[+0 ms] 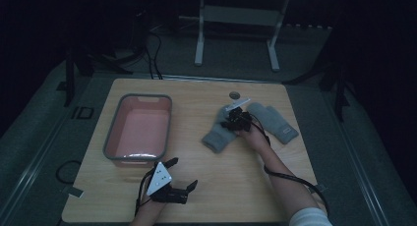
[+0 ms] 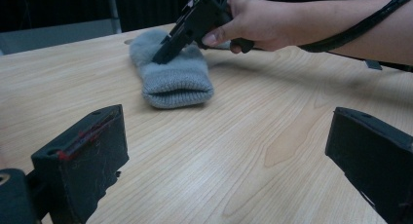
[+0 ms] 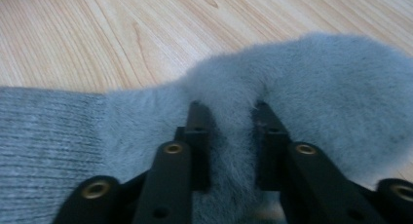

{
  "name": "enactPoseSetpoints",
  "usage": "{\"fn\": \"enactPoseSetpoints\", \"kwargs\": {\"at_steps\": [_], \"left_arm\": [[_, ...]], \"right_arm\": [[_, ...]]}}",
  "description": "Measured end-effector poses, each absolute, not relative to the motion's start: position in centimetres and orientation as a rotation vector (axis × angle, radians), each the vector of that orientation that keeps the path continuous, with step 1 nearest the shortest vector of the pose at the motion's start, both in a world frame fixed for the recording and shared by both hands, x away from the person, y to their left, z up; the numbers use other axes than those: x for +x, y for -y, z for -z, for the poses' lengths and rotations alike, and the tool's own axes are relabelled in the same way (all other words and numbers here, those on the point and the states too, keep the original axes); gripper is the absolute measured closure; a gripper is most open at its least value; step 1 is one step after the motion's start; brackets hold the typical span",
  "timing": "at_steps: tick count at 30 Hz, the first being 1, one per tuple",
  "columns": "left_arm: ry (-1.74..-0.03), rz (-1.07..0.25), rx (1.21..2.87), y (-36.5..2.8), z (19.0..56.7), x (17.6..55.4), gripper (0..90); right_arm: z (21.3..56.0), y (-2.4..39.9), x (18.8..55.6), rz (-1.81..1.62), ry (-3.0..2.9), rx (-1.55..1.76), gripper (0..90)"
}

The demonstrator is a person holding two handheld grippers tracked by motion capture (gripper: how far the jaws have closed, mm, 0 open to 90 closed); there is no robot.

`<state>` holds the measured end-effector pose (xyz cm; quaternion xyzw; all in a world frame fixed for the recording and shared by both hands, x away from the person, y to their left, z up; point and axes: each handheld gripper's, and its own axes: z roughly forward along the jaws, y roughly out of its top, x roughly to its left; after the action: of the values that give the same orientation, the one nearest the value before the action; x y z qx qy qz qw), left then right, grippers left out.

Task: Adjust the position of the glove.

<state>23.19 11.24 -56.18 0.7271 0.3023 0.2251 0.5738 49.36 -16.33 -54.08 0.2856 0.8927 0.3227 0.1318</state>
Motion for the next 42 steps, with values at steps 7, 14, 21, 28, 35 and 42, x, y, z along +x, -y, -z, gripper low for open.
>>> {"fn": "enactPoseSetpoints", "kwargs": {"at_steps": [7,14,21,28,35,42], "left_arm": [[-0.716,-0.525,1.693,-11.3,56.2,23.4,2.0],[-0.721,-0.529,1.691,-11.3,56.2,23.4,2.0],[-0.721,-0.535,1.692,-11.4,56.2,23.5,2.0],[-0.719,-0.536,1.696,-11.4,56.2,23.4,2.0],[-0.727,-0.532,1.691,-11.5,56.1,23.5,2.0],[-0.729,-0.528,1.695,-11.4,56.2,23.5,2.0]], "right_arm": [[52.5,17.2,48.5,-1.022,-2.615,0.769,79.7],[49.5,17.5,46.3,-1.191,-2.697,0.561,79.7],[48.6,15.8,44.3,-1.232,-2.818,0.326,79.6],[52.7,14.0,44.4,-1.104,-2.935,0.26,78.4],[53.6,13.9,45.0,-1.11,-2.953,0.31,60.0],[51.4,15.3,44.5,-1.201,-2.846,0.364,32.7]]}}
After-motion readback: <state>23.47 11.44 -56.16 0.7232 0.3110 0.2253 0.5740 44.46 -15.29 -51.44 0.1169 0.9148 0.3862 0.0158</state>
